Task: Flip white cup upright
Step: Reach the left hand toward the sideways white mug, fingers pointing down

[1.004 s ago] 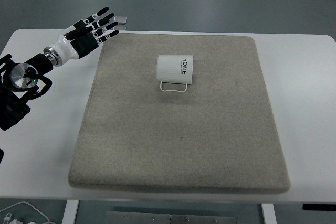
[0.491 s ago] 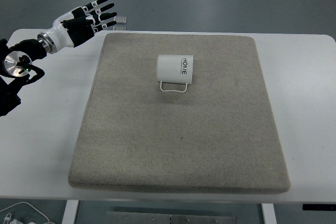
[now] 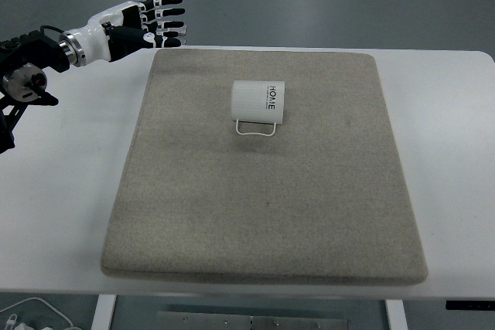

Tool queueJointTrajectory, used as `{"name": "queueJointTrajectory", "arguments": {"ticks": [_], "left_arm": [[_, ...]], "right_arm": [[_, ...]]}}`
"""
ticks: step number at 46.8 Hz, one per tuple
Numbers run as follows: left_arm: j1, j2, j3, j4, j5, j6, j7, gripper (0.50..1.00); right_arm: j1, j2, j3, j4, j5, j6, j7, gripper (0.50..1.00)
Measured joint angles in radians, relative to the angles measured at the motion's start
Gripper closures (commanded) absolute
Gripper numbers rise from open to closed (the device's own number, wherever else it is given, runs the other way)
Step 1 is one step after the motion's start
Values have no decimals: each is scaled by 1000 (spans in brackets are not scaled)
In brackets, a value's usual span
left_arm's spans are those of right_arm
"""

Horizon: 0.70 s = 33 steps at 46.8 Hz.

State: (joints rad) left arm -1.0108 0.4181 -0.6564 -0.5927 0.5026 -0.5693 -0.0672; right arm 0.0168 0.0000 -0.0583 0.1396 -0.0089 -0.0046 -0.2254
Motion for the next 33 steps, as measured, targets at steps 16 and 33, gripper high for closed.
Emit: {"name": "queueJointTrajectory", "arguments": {"ticks": [16, 33], "left_arm": [[-53, 25, 1, -72, 282, 39, -10, 508], [-83, 18, 120, -200, 520, 206, -23, 508]], "right_arm": [[0, 0, 0, 0, 1, 0, 0, 570], [0, 0, 0, 0, 0, 0, 0, 570]]}}
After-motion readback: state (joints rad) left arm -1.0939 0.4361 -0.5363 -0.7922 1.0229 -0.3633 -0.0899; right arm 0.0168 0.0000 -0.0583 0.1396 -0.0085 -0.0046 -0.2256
